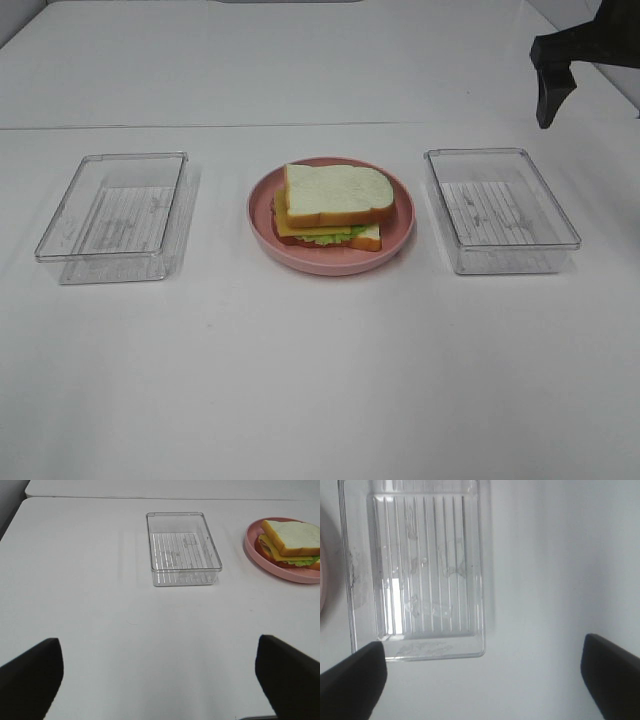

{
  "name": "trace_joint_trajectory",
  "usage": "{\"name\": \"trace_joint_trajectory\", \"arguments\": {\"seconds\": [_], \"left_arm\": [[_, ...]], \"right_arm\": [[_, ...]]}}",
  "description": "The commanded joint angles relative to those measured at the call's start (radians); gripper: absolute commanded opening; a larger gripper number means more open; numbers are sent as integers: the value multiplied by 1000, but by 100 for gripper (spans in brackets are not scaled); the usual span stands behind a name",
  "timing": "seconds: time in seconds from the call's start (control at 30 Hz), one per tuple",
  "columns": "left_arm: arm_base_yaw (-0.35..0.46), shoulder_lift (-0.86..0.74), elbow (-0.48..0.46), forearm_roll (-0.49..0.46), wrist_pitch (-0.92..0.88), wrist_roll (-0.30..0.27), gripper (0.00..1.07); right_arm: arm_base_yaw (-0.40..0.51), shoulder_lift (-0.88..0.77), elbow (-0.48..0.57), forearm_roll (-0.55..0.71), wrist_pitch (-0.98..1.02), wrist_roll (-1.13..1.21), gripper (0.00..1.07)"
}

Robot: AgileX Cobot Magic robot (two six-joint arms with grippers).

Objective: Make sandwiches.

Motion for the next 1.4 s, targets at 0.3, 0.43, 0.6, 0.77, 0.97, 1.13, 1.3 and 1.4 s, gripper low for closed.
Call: {"name": "trace_joint_trajectory", "arguments": {"seconds": [0.3, 0.43, 0.6, 0.77, 0.97, 1.13, 1.3, 1.4], "left_arm": [[4, -21, 3, -3, -16, -4, 98], [4, -21, 3, -3, -16, -4, 98], [4, -17, 3, -3, -16, -4, 98], [4, -17, 3, -3, -16, -4, 98], [4, -17, 3, -3, -16, -4, 98], [4, -17, 3, -3, -16, -4, 98], [4, -17, 3, -3, -16, -4, 98], [4, -15, 3, -3, -16, -4, 98]], "right_arm": [[-2, -331, 405, 50, -37, -18, 96], [-2, -498, 532, 74, -72, -17, 96], [-2, -852, 732, 80, -120, -20, 96], [-2, -1135, 839, 80, -121, -64, 96], [-2, -1432, 961, 79, -112, -75, 96], [-2, -1664, 1057, 57, -63, -75, 96], [-2, -1808, 1100, 32, -55, -78, 96], [-2, -1862, 1100, 24, -55, -78, 96]]}}
